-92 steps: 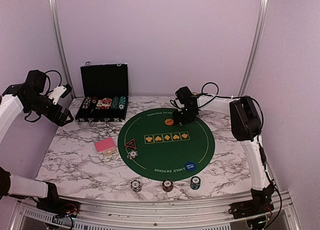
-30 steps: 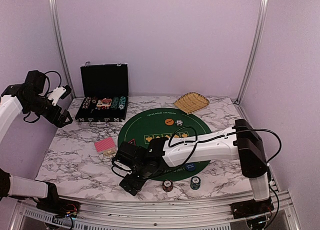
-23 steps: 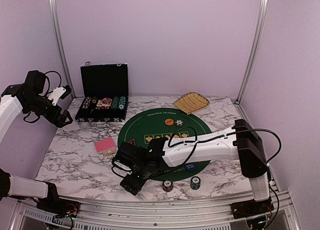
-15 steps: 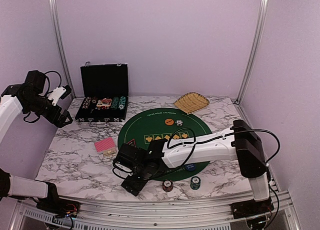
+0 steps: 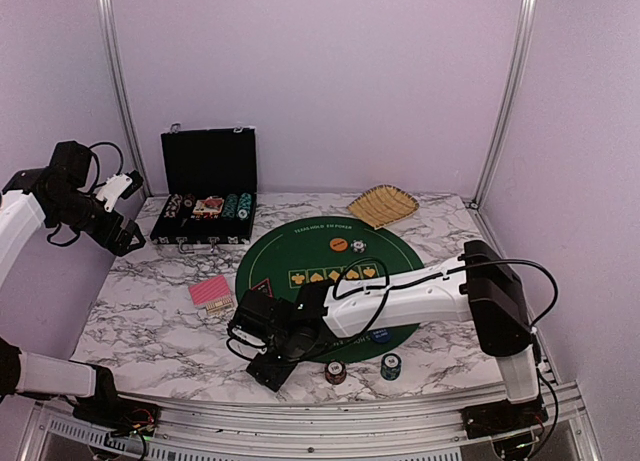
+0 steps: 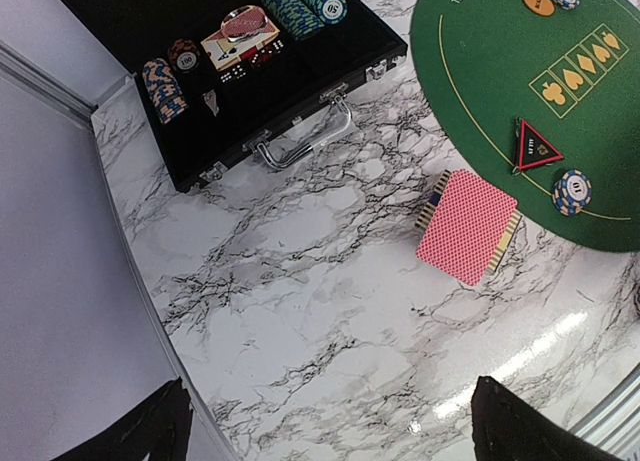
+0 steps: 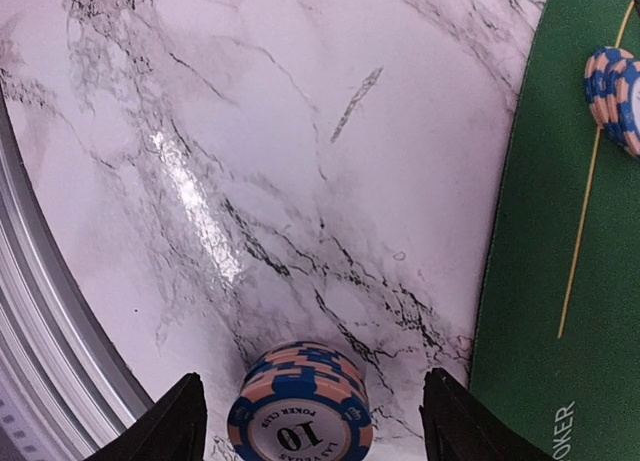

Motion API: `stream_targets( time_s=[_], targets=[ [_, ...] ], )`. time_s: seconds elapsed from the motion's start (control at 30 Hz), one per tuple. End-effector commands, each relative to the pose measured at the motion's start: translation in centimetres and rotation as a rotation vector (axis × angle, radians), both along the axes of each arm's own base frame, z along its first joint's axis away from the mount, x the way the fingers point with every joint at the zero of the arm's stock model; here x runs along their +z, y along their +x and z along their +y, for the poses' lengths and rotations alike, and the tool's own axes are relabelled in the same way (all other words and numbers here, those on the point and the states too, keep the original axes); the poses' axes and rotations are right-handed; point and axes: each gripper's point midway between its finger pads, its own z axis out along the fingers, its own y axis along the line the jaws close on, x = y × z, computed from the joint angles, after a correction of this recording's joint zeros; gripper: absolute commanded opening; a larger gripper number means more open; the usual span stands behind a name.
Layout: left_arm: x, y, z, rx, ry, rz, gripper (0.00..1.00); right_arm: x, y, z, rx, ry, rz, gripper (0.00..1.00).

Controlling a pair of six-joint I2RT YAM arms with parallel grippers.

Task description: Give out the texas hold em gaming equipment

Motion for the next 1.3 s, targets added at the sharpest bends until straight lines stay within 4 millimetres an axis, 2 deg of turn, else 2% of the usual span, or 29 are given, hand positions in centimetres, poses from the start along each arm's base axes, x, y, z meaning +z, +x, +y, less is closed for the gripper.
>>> stream_targets(
  time_s=[0.0, 0.23, 0.47, 0.83, 1.0, 1.27],
  targets=[
    [0.7, -0.7, -0.1, -0.009, 0.006, 0.000, 0.99, -0.5, 0.4, 0.2, -0.004, 0.004, 0.000, 0.71],
    [0.7, -0.7, -0.1, -0.010, 0.005, -0.002, 0.99, -0.5, 0.7, 0.0, -0.008, -0.001, 0.001, 0.64],
    [0.8, -0.7, -0.1, -0.008, 0.006, -0.004, 0.99, -0.5, 1.1, -0.2, -0.015, -0.004, -0.004, 0.67],
    [0.7, -0.6, -0.1, -0.010, 0.004, 0.001, 0.99, -1.1, 1.1, -0.6, -0.016, -0.012, 0.011, 0.66],
    [0.7, -0.6, -0.2, -0.012, 0.001, 0.003, 0.99, -0.9, 1.0, -0.4, -0.013, -0.004, 0.014, 0.60],
    [0.6, -0.5, -0.2, -0.012, 0.002, 0.005, 0.99, 0.5, 1.0, 0.0, -0.011, 0.021, 0.010, 0.47]
  ],
)
